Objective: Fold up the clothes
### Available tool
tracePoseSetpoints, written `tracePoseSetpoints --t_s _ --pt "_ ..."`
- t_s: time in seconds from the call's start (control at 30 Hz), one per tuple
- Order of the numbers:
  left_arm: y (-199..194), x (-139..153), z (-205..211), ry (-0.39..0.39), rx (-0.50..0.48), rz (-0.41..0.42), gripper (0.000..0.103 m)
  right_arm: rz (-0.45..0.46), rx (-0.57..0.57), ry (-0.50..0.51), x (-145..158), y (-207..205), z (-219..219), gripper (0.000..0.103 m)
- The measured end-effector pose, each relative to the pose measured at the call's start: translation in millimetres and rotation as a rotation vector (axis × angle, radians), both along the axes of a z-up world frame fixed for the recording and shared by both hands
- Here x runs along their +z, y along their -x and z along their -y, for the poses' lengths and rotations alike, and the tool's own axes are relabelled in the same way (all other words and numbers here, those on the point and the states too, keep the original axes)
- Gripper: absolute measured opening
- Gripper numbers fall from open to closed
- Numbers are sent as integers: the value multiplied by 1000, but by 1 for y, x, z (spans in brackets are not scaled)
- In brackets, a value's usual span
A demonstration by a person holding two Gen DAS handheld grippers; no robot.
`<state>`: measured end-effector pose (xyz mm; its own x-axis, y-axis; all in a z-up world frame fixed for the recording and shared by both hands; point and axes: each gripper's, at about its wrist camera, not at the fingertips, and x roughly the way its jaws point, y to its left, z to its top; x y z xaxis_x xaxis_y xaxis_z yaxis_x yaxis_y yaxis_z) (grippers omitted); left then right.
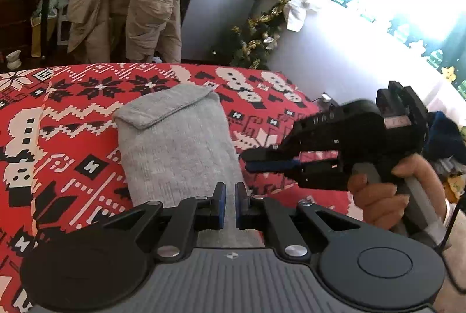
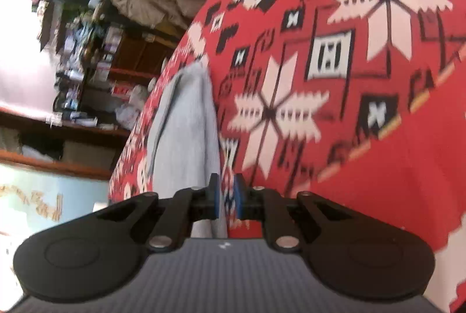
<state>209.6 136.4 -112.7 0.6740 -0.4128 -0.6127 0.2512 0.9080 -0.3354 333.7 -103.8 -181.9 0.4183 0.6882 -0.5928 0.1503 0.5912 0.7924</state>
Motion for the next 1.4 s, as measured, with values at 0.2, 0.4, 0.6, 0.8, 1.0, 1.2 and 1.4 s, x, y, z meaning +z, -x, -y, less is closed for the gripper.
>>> tracePoseSetpoints --t_s 0.2,0.4,0.6,0.8,1.0,1.2,1.4 --pt "0 -5 -1 14 -12 -24 5 4 38 17 -8 -10 -18 11" --pt "3 -5 -2 6 -19 -18 5 18 118 69 0 6 -30 11" --pt "4 -5 -1 -17 -22 -10 5 0 194 52 3 42 -27 11" --pt "3 -6 -2 -15 -26 -10 5 -35 256 32 1 66 -28 10" --pt "2 -4 -10 20 -17 -27 8 -4 303 78 17 79 -29 12" --pt "3 8 -22 72 14 -3 32 129 279 113 53 82 -23 44" --pt "2 13 -37 49 109 1 48 216 252 244 77 75 -37 79"
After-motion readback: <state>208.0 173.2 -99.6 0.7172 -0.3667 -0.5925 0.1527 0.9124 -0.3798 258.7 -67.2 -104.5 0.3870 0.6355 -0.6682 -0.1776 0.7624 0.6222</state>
